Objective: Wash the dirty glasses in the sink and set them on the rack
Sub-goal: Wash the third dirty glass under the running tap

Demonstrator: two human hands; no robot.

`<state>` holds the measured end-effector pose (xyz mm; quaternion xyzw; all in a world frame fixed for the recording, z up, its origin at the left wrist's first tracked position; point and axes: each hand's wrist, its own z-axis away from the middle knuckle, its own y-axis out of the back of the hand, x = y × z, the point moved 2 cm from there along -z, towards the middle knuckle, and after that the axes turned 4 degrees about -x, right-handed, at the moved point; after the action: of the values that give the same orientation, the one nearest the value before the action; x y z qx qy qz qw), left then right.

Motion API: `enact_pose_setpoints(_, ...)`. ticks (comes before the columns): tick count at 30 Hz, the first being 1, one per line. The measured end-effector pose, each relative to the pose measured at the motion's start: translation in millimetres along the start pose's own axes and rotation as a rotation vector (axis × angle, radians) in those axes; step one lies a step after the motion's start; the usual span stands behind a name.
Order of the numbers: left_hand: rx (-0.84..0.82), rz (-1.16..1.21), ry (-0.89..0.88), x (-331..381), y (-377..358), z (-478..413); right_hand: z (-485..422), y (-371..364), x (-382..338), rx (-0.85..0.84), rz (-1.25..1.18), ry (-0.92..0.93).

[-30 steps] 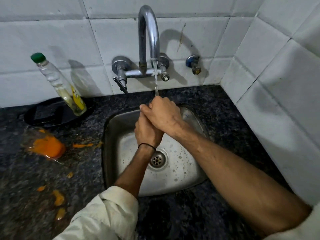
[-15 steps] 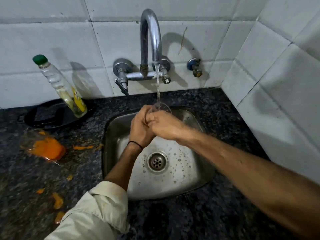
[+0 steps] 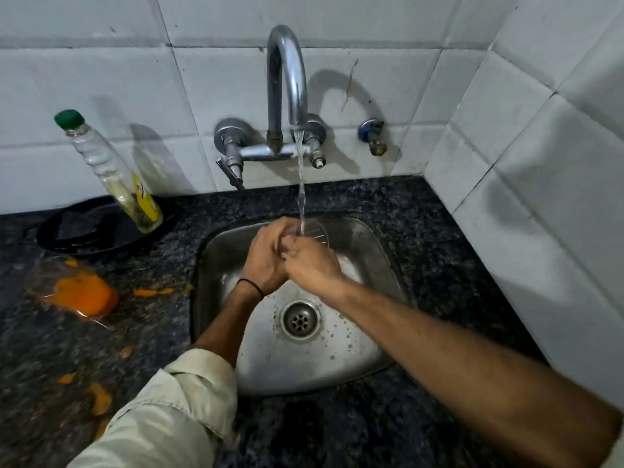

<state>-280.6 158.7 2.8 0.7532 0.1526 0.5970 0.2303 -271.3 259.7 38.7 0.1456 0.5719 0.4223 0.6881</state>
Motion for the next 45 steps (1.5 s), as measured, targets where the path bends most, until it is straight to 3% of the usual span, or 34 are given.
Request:
enact_pose_setpoints(2, -0.033, 0.034, 0.001, -0.8, 4.4, 0.5, 7.1, -3.4, 11.1, 0.056, 0.225, 0.232)
enact_pose_setpoints(5, -0.151, 0.084, 0.042, -2.8, 9.9, 5.2, 5.3, 25.7, 25.8, -0.17, 0.912, 0.616)
enact_pose_setpoints(7, -0.171, 0.074, 0.067, 3.1, 6.2, 5.9, -4.3, 50.9, 23.5, -0.214, 1.177, 0.871)
enact_pose_setpoints(9, -0.13, 0.112, 0.079, 6.6, 3.4, 1.3, -8.7, 57.7, 13.2, -0.171, 1.193, 0.908)
enact_pose_setpoints(11, -0.125, 0.085, 0.085, 7.3, 4.2, -3.9, -10.8, 46.1, 1.1, -0.208, 1.116, 0.689)
enact_pose_setpoints(13, -0.121, 0.043, 0.122, 4.6, 4.6, -4.2, -10.5, 32.0, -5.6, -0.341, 0.898, 0.446)
enact_pose_setpoints(16, -0.083, -0.081, 0.208, 3.7, 7.7, 1.6, -11.2, 30.3, 2.9, -0.474, 0.049, 0.205)
enact_pose_setpoints(23, -0.249, -0.832, 0.332, 45.7, 29.8, -7.3, 0.4, -14.4, 41.0, -0.006, -1.438, -0.159)
enact_pose_setpoints(26, -0.371, -1.027, 0.386, 59.5, 27.1, -16.6, -3.0, -54.5, 38.4, 0.254, -1.782, -0.389)
enact_pose_setpoints(28, -0.474, -1.114, 0.396, 62.5, 22.1, -18.1, -7.5, -73.9, 34.9, 0.267, -1.713, -0.526)
enact_pose_setpoints(31, -0.602, -1.165, 0.399, 56.6, 17.9, -9.6, -11.8, -83.9, 39.0, 0.143, -1.47, -0.644)
enact_pose_setpoints(35, -0.734, -0.95, 0.481, 25.9, 31.8, 1.7, -8.0, -67.6, 41.4, -0.059, -1.241, -0.642)
enact_pose_setpoints(37, -0.82, -0.669, 0.492, -2.7, 34.4, 12.7, -8.5, -53.2, 39.9, 0.002, -1.021, -0.489)
enact_pose_setpoints(39, -0.801, -0.24, 0.522, -27.9, 27.3, 29.9, -9.9, -38.8, 34.2, 0.071, -0.59, -0.261)
enact_pose_setpoints(41, -0.716, 0.2, 0.525, -36.9, 11.5, 45.0, -9.2, -23.9, 24.0, 0.092, -0.176, -0.02)
enact_pose_setpoints(43, -0.589, 0.588, 0.483, -36.6, -6.2, 51.6, -5.8, -9.6, 12.2, 0.043, 0.07, 0.198)
enact_pose_setpoints(45, -0.411, 0.697, 0.4, -20.6, -17.1, 49.5, -2.7, 4.4, 4.2, 0.05, 0.201, 0.303)
